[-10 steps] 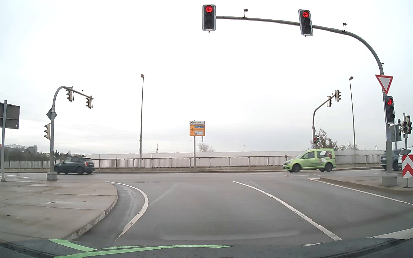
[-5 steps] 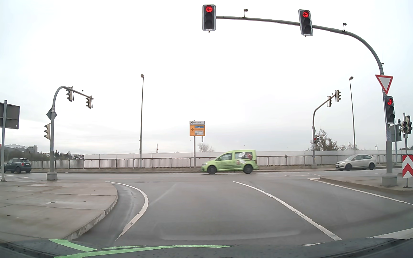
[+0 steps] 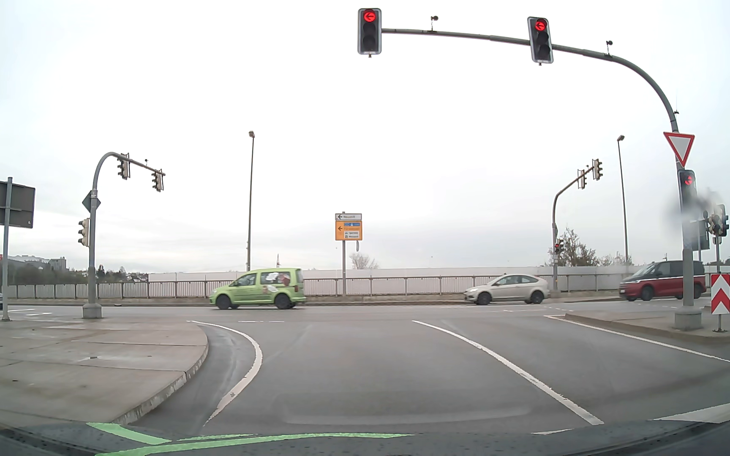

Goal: Follow the waypoints while adhering to traffic rules and regulations

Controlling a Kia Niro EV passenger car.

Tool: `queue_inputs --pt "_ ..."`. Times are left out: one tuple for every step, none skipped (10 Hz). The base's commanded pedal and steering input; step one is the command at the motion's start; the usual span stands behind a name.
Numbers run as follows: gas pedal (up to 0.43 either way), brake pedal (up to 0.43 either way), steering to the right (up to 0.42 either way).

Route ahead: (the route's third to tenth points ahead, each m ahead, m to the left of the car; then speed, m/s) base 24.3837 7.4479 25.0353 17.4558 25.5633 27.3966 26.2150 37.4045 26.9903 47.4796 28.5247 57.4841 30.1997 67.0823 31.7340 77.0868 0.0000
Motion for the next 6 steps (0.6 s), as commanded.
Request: queue_inputs --pt "0.0 0.39 -0.014" --pt "0.0 0.39 -0.014" --pt "0.0 0.39 -0.013" --pt "0.0 0.39 -0.014" --pt "0.0 0.39 -0.014" --pt "0.0 0.39 -0.014"
